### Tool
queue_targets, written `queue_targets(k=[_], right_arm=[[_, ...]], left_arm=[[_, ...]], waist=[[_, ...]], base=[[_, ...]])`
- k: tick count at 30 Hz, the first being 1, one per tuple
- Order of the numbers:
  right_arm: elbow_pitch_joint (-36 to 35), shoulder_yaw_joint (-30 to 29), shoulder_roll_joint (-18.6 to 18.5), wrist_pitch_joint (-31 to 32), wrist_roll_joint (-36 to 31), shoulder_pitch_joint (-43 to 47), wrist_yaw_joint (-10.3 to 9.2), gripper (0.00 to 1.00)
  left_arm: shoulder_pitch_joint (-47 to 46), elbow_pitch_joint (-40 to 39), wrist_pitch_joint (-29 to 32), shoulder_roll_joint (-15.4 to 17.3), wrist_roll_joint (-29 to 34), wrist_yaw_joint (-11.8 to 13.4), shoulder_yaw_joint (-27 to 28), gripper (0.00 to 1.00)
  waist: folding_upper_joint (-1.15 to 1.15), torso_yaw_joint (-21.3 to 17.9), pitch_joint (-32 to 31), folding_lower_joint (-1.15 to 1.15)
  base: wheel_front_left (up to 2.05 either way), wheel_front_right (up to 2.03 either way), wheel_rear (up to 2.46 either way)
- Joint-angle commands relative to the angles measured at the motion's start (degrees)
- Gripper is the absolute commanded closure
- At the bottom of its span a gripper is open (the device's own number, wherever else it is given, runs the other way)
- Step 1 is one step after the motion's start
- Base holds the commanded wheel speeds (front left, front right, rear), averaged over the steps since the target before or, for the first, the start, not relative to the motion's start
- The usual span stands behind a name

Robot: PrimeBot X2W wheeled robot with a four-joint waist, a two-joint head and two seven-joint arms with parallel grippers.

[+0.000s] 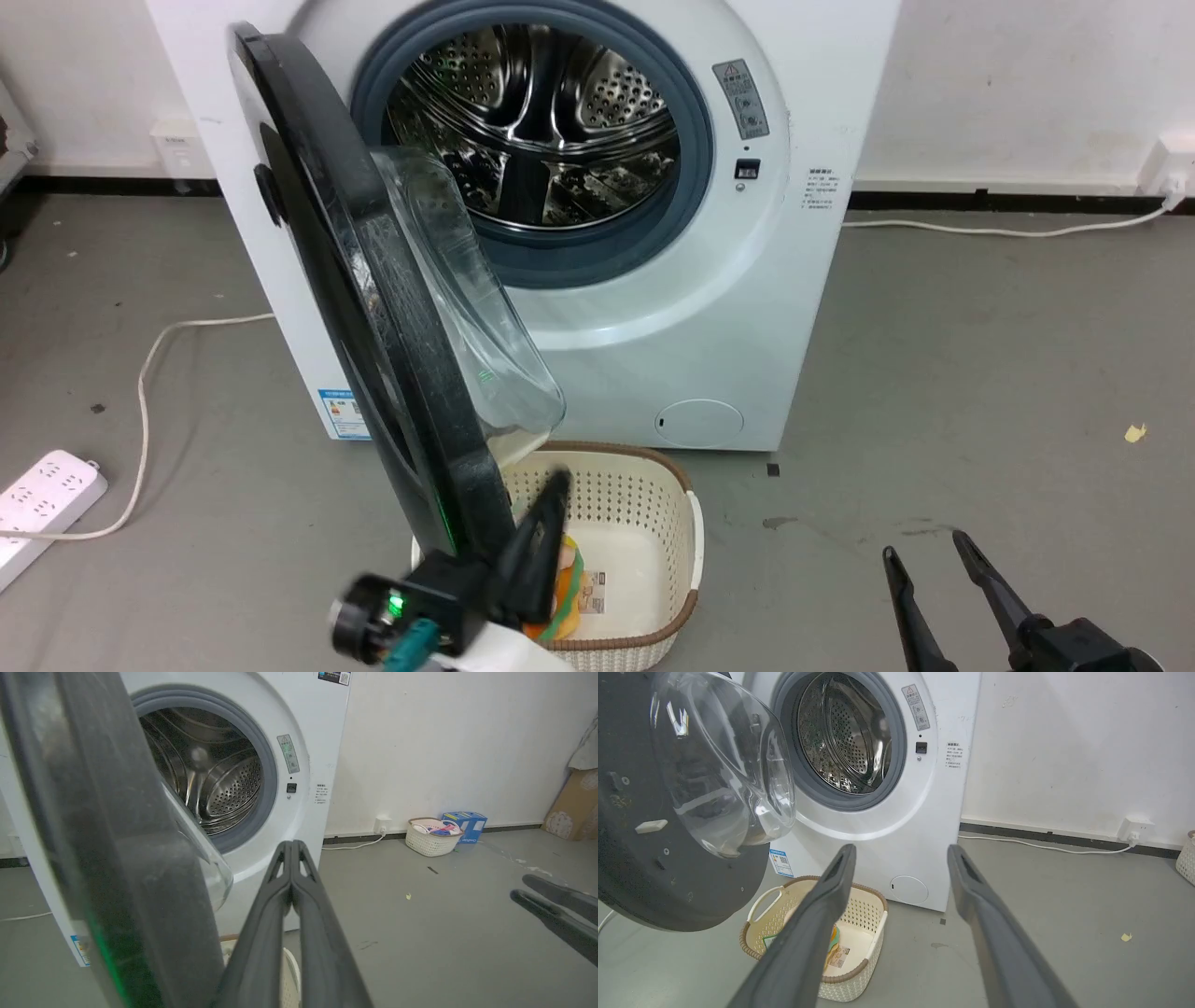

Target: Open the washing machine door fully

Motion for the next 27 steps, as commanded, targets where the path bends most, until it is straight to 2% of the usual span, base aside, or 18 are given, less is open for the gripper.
queue_targets(k=[1, 9, 15, 21, 27], right_arm=[[0.22, -0.08, 0.26, -0.25, 0.65, -0.16, 0.05, 0.00], [0.63, -0.16, 0.26, -0.25, 0.96, -0.33, 0.05, 0.00], [1.08, -0.10, 0.26, -0.25, 1.41, 0.17, 0.05, 0.00], [1.05, 0.71, 0.26, -0.25, 2.13, 0.46, 0.05, 0.00], [1.29, 2.01, 0.26, -0.25, 2.41, 0.61, 0.05, 0.00]], left_arm=[[0.25, 3.04, 0.71, 0.14, -0.64, 0.49, -0.53, 1.00], [-1.99, 13.00, -1.20, 0.50, -1.62, 2.28, 2.08, 1.00], [-2.44, 16.12, -2.93, 1.74, -2.17, 2.93, 3.82, 1.00], [-1.44, 16.18, -3.33, 2.71, -2.40, 3.47, 4.33, 1.00], [-1.15, 14.98, -3.50, 3.85, -3.30, 4.58, 6.07, 1.00]], waist=[[0.00, -0.13, 0.37, 0.00], [0.00, 0.08, 1.01, 0.00], [0.00, 2.60, 0.28, 0.00], [0.00, 8.15, -0.30, 0.00], [0.00, 15.91, -0.12, 0.00]], base=[[0.00, 0.00, 0.00], [0.00, 0.00, 0.00], [0.00, 0.00, 0.00], [0.00, 0.00, 0.00], [0.00, 0.00, 0.00]])
